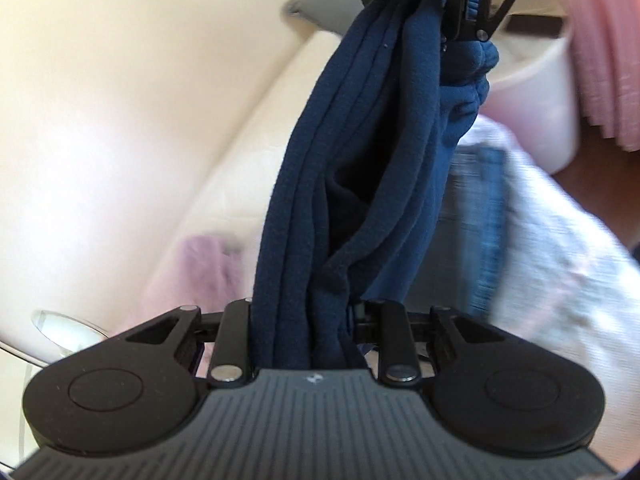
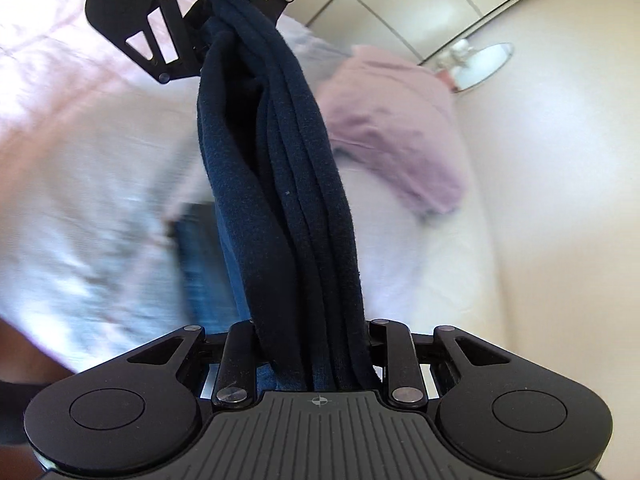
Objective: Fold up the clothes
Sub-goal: 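Carry the sweatpants with both grippers over the folded jeans stack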
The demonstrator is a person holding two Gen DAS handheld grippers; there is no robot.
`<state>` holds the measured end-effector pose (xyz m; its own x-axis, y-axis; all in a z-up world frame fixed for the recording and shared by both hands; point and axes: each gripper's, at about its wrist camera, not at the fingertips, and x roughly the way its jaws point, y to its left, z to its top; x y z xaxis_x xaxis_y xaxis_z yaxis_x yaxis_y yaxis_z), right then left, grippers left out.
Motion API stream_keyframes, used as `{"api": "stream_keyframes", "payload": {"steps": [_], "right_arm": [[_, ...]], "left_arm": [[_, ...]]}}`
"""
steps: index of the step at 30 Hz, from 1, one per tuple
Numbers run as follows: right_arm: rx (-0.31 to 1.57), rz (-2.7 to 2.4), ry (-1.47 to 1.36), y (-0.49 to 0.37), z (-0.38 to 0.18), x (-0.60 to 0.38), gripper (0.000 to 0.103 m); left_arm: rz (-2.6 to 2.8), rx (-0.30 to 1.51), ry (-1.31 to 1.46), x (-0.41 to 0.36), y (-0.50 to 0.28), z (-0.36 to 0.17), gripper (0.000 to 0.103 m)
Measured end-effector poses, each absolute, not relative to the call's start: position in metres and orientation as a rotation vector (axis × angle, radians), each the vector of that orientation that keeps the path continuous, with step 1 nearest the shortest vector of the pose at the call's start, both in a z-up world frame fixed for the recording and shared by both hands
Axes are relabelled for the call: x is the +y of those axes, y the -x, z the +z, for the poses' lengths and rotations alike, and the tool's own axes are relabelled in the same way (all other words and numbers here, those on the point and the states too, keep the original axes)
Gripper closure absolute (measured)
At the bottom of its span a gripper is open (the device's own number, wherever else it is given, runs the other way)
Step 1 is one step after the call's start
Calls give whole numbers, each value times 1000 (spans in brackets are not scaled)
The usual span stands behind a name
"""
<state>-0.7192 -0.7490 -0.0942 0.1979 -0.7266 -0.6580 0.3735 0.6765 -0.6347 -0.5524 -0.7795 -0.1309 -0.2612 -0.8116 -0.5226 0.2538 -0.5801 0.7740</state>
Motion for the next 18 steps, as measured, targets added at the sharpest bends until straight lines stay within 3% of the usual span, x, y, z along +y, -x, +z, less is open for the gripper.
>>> {"api": "stream_keyframes", "payload": {"steps": [3,6,10,12,13,18], "right_arm": [[1102,-822,435,737,-105,-812,78],[1074,-838,505,746,-143,-859,78],[1122,-775,499,747,-243,-867,76],[1191,-669,439,747,-292,-862,66],[1187,-651,444,747,-306,-855,51],[1131,-683,477,761,-296,-837,49]], "left_arm": [[-1846,-753,-1237,-830,568,-153,79],[-1822,-725,-1256,-861,573,-212,78],[-1838,-636,-1427,-861,573,-325,67],[-1828,-638,-1492,-852,572,-364,67],[-1816,-653,-1467,-847,570,-370,67],[-1835,-578,-1413,-849,558,-356,62]]}}
